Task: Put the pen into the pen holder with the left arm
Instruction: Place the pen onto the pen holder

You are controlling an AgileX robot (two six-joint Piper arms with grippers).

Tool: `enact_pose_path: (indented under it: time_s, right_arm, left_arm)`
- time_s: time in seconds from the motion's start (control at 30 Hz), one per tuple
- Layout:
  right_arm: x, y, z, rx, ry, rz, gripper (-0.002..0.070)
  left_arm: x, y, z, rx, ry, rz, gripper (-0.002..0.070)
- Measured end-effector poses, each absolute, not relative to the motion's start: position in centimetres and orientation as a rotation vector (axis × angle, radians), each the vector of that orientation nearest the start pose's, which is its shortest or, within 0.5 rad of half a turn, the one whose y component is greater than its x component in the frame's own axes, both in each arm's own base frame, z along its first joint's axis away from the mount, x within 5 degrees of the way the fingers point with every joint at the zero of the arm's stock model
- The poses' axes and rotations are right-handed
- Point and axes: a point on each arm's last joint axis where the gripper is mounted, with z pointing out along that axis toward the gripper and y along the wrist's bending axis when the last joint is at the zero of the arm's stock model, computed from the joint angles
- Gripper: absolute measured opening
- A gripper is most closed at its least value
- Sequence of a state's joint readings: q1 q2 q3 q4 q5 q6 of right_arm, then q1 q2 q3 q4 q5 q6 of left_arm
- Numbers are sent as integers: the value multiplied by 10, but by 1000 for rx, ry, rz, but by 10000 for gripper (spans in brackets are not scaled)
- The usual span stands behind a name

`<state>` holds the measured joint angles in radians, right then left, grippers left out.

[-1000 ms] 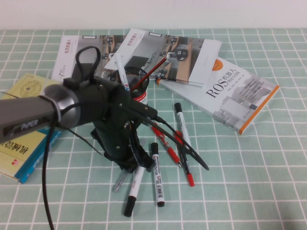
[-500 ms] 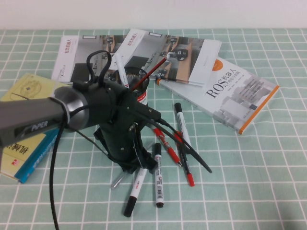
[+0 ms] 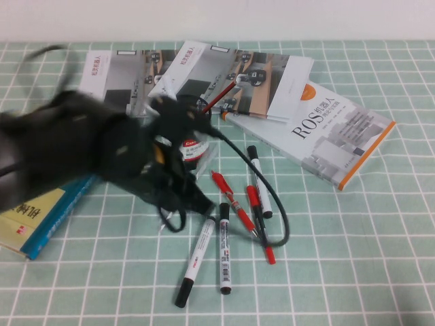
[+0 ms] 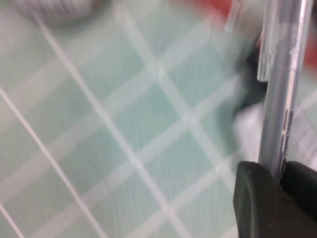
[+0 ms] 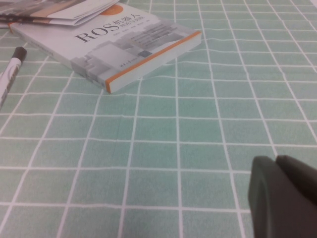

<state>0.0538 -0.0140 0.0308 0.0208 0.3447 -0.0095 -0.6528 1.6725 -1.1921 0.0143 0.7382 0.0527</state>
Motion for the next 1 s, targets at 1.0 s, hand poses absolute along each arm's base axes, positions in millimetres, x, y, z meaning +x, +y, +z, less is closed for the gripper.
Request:
enact_pose_path:
  time_s: [1.0]
  right_arm:
    - [53, 4, 172, -45, 1845, 51, -20]
  left_arm:
    - [340, -186, 237, 387, 1598, -436, 46]
